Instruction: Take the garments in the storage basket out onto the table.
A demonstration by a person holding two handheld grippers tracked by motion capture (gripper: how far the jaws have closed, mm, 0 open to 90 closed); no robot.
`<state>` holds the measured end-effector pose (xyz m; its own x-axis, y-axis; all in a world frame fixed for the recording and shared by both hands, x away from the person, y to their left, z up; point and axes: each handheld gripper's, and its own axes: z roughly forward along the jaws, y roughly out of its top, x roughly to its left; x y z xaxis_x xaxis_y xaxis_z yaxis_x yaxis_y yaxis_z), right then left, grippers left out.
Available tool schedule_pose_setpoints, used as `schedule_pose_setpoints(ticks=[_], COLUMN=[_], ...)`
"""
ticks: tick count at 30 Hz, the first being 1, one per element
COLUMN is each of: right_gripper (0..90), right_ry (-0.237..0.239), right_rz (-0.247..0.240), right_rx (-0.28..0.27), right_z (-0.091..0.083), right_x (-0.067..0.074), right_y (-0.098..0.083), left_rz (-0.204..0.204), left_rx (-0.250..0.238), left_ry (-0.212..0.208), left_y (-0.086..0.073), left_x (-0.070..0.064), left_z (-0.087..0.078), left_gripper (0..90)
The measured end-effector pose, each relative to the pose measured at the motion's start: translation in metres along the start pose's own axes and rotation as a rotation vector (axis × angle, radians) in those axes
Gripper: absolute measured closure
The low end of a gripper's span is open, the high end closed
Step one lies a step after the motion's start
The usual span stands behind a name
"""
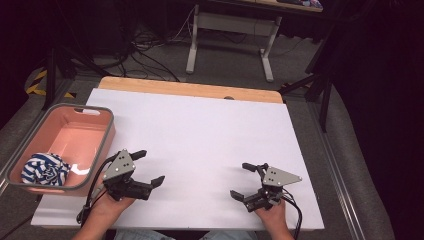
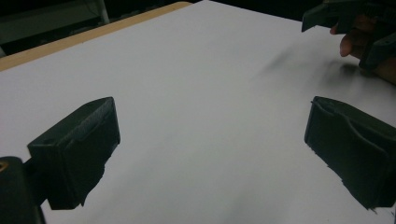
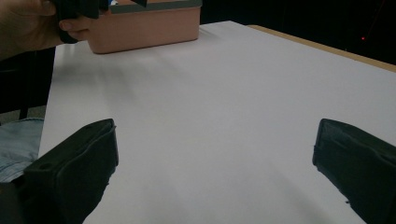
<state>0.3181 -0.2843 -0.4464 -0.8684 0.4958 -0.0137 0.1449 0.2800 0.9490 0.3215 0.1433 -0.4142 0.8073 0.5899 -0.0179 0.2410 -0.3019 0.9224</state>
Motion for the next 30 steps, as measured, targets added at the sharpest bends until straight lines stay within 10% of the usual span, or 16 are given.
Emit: schedule_pose_setpoints(ticks=[15,30], right_gripper=[0.4,0.4], right_ry=[0.000,0.003], right_rz=[0.004,0.003], right_rx=[0.004,0.005], right_z=[0.001,0.001], right_x=[0.000,0.000], right_y=[0.000,0.000], left_rz=[0.113,0.090], left_rx=[0.071,0.055], left_ry=[0.000,0.007], left_y=[0.023,0.033], left_x=[-0.003,0.009], left_z=[-0.021,-0.042], left_gripper=[8.7,10.0])
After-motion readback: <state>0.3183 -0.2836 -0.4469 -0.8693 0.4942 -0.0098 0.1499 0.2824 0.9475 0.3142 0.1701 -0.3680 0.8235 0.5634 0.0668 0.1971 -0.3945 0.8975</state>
